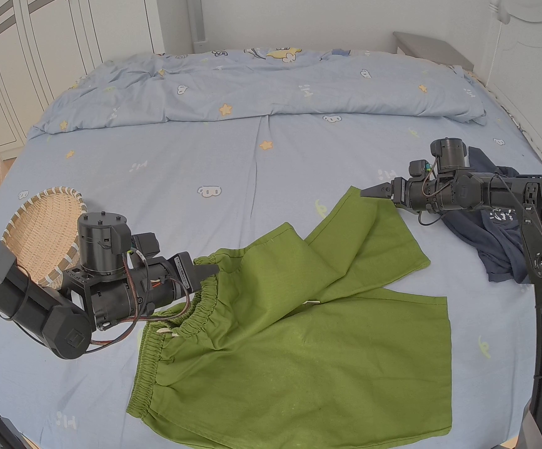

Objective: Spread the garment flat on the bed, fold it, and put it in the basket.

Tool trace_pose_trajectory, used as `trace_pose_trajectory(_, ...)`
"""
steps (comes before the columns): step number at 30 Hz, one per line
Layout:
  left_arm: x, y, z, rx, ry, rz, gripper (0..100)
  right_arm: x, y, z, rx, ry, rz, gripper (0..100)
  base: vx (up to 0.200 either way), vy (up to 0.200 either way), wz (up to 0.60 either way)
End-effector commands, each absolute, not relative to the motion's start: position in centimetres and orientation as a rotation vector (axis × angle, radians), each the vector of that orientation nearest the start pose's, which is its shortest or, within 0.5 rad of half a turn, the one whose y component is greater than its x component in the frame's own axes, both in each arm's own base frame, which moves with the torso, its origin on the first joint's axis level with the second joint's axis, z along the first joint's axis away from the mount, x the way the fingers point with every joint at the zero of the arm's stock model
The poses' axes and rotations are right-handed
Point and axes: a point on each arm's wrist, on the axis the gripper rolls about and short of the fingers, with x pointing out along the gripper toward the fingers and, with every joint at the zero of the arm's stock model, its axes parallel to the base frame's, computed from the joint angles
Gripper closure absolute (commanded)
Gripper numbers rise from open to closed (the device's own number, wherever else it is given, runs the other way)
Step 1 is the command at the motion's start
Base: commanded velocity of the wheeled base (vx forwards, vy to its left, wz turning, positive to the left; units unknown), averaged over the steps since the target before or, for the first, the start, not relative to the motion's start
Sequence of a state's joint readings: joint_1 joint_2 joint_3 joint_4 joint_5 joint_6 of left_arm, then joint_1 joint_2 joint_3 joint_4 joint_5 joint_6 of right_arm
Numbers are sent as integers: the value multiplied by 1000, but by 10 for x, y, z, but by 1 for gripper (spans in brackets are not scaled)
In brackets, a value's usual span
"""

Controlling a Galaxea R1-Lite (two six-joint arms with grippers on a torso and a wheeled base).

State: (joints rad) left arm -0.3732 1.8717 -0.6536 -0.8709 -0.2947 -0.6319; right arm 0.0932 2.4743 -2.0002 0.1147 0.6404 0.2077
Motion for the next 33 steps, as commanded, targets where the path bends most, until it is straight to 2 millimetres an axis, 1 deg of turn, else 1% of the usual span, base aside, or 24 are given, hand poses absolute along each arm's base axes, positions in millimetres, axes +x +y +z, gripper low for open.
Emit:
trace_pose_trajectory(1,292,-122,114,-588,549,-528,100,504,63,116,364,665,652,0,0,0,0)
trace_pose_trajectory(5,292,-121,114,-588,549,-526,100,503,66,116,394,679,649,0,0,0,0)
trace_pose_trajectory(6,292,-121,114,-588,549,-526,100,503,67,115,399,681,649,100,0,0,0)
trace_pose_trajectory(10,292,-122,114,-588,549,-528,100,505,67,106,414,704,641,100,0,0,0)
trace_pose_trajectory(20,292,-121,113,-588,550,-526,100,506,63,106,419,703,633,100,0,0,0)
trace_pose_trajectory(24,297,-120,112,-590,548,-517,100,505,59,108,422,704,623,100,0,0,0)
trace_pose_trajectory(26,299,-120,114,-591,536,-518,100,505,56,110,423,704,618,100,0,0,0)
trace_pose_trajectory(29,308,-114,119,-597,506,-503,100,502,50,125,421,676,612,100,0,0,0)
trace_pose_trajectory(30,312,-113,122,-600,490,-501,100,500,46,135,422,652,607,100,0,0,0)
trace_pose_trajectory(31,312,-113,122,-600,490,-501,100,500,46,135,422,652,607,100,0,0,0)
trace_pose_trajectory(32,318,-111,128,-602,468,-497,100,496,43,150,424,621,606,100,0,0,0)
trace_pose_trajectory(33,322,-107,130,-602,454,-488,100,494,41,158,427,607,603,100,0,0,0)
